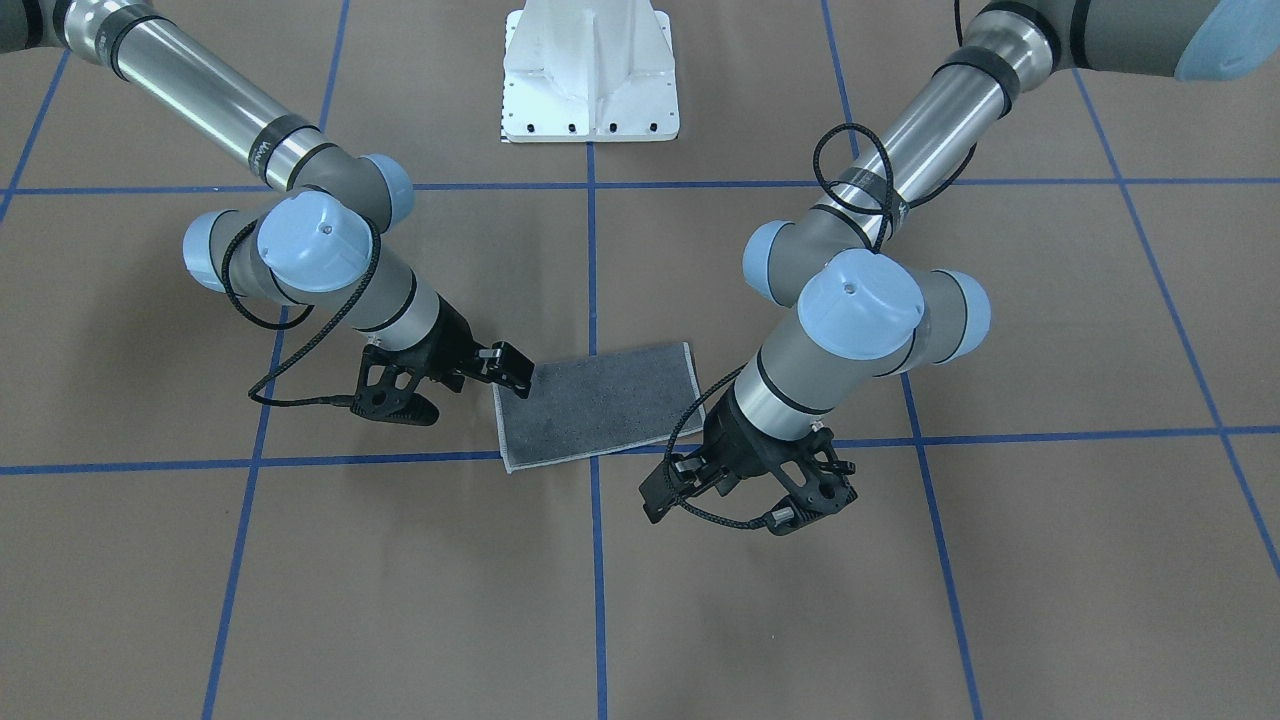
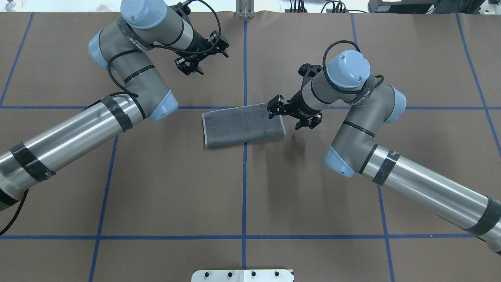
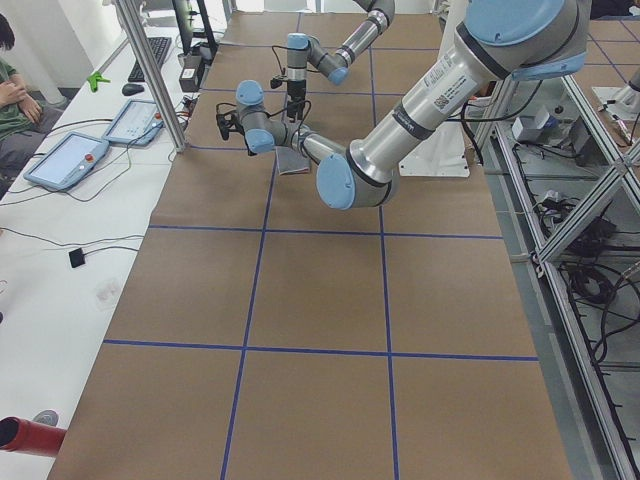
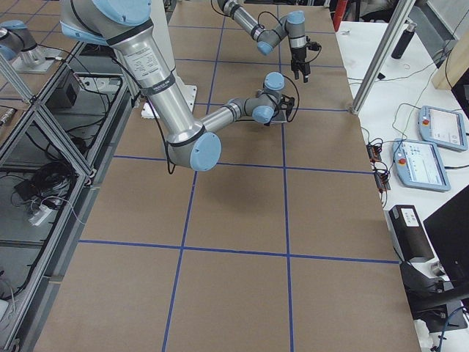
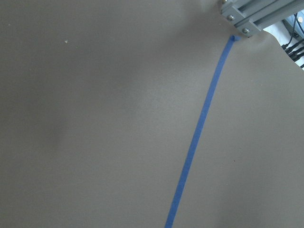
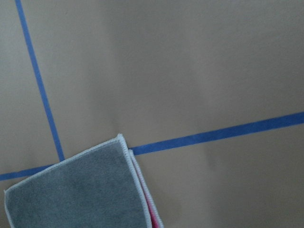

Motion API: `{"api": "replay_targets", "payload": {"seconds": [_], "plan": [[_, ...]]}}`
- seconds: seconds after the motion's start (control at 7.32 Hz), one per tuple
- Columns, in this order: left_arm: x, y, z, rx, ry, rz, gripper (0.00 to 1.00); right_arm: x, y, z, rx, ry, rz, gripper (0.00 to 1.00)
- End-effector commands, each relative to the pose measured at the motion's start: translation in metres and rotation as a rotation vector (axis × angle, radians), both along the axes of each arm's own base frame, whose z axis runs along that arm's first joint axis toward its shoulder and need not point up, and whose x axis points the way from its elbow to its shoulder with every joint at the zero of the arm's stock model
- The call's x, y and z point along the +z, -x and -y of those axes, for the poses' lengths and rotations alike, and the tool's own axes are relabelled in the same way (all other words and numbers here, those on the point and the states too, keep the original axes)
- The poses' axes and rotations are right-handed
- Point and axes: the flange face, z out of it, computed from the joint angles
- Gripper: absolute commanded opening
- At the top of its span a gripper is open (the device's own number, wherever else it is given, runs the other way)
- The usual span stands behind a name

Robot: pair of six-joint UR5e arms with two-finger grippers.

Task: Fold towel twice with both arms
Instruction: 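Move the right gripper to the folded towel's end while the left arm withdraws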

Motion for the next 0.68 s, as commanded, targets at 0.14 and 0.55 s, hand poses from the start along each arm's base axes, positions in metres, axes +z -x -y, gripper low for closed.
{"api": "replay_targets", "payload": {"seconds": [0.14, 0.55], "plan": [[0.0039, 0.0017, 0.0003, 0.001, 0.002, 0.001, 0.99, 0.0019, 0.0172, -0.0114, -0.004, -0.008, -0.03, 0.87], [0.0039, 0.0017, 0.0003, 0.001, 0.001, 0.001, 0.99, 0.0108, 0.0162, -0.0122, -0.004, -0.001, -0.041, 0.61]]}}
